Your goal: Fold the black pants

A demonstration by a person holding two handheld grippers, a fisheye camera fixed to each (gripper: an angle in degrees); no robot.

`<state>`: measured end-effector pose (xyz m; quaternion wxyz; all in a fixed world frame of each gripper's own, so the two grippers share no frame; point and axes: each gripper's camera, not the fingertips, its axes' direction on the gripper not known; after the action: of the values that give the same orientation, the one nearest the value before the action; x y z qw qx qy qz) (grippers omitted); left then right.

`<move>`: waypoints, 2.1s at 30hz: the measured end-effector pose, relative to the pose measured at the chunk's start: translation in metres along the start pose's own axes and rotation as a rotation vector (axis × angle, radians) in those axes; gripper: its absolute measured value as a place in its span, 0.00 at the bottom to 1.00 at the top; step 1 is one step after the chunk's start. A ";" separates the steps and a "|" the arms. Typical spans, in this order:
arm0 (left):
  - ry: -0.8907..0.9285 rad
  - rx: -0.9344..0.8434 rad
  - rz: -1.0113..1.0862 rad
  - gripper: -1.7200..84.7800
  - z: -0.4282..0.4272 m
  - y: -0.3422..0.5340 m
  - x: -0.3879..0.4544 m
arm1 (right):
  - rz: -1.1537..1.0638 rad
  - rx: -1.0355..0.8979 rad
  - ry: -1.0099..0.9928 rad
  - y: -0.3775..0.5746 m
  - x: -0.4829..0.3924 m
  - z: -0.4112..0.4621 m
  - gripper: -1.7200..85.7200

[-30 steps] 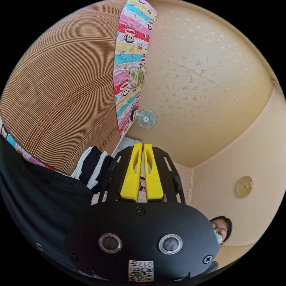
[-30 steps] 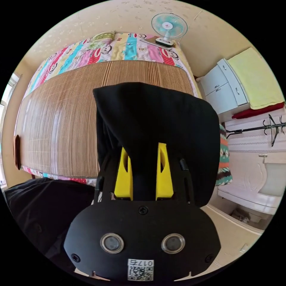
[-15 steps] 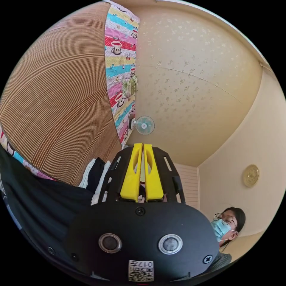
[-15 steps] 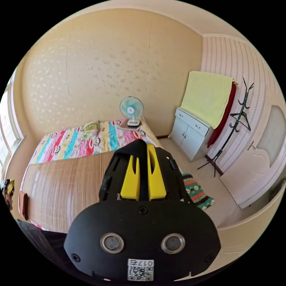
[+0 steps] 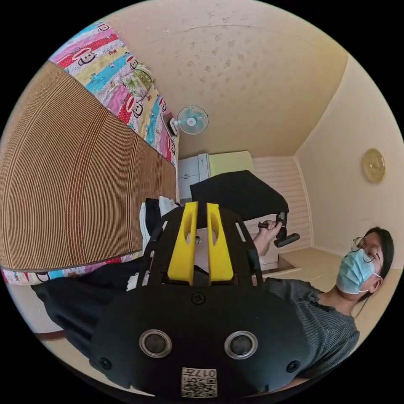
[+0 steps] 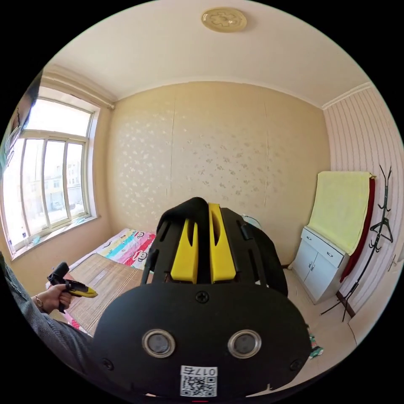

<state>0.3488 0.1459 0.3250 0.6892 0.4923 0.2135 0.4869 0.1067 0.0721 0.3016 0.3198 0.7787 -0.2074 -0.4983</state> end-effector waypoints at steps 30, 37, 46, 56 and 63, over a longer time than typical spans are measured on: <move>0.501 0.312 0.604 0.07 -0.252 0.056 0.117 | -0.249 -0.699 -0.371 0.314 -0.341 0.129 0.10; 0.165 0.326 0.672 0.06 -0.208 0.081 0.174 | -0.109 -0.442 -0.549 0.344 -0.398 0.047 0.17; 0.124 -0.007 0.677 0.07 -0.090 0.122 0.190 | -0.424 -0.529 -0.398 0.354 -0.508 0.085 0.13; 0.262 0.049 0.779 0.12 -0.144 0.185 0.184 | -0.334 -0.283 -0.289 0.288 -0.499 0.032 0.07; -0.460 0.099 0.791 0.15 -0.156 0.238 0.164 | -0.273 -0.125 -0.356 0.214 -0.462 -0.032 0.07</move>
<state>0.1897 0.3732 0.5004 0.4556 0.6636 -0.1260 0.5798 -0.0577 0.2261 0.7590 0.2555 0.6779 -0.1221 -0.6784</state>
